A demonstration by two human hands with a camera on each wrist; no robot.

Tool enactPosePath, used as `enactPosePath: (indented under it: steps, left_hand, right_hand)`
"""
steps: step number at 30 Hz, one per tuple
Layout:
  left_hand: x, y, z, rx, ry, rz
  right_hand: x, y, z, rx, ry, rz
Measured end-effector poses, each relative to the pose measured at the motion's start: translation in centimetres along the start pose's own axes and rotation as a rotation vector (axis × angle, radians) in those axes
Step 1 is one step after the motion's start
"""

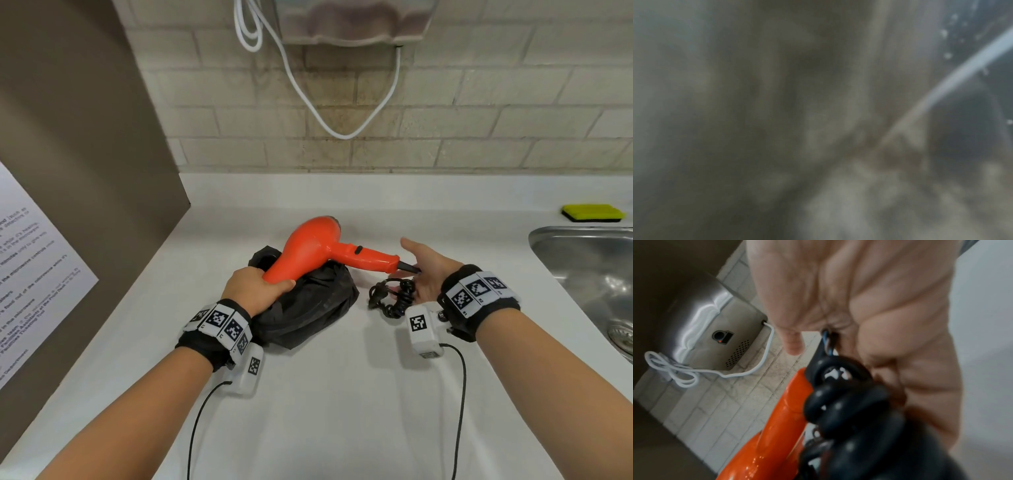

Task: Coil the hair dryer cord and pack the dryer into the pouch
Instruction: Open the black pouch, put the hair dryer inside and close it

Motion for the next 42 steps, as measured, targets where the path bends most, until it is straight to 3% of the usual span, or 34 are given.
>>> enactPosePath:
  steps: [5, 11, 16, 22, 26, 30, 38, 42]
  left_hand:
    - [-0.3, 0.2, -0.1, -0.026, -0.033, 0.040]
    - [-0.3, 0.2, -0.5, -0.082, -0.062, 0.057]
    - [-0.3, 0.4, -0.5, -0.105, -0.117, 0.030]
    - [0.1, 0.6, -0.2, -0.149, -0.153, 0.048]
    - [0.6, 0.7, -0.2, -0.256, -0.144, 0.013]
    - [0.9, 0.8, -0.7, -0.250, -0.093, -0.107]
    - [0.1, 0.2, 2.3, -0.245, -0.274, -0.425]
    - [0.1, -0.5, 3.6, -0.289, -0.279, -0.528]
  right_hand:
    - [-0.7, -0.2, 0.2, -0.055, -0.004, -0.113]
    - [0.1, -0.4, 0.4, -0.155, 0.165, -0.184]
    - [-0.9, -0.9, 0.8, -0.480, 0.135, -0.260]
    - [-0.5, -1.4, 1.5, -0.686, 0.339, -0.141]
    - [-0.7, -1.1, 0.9, -0.558, 0.506, -0.074]
    - [-1.1, -0.9, -0.2, -0.353, 0.652, -0.039]
    - [-2.1, -5.4, -1.4, 0.047, 0.776, -0.274]
    - [-0.8, -6.3, 0.3, -0.040, 0.716, -0.391]
Point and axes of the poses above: each hand's wrist, its own x-axis towards the middle knuckle, its own y-axis out of the back of the hand, z = x × y, the point moved 1 cm from there along x, towards the middle knuckle, and after that the axes turned 2 degrees about z, right-handed, at the moved point
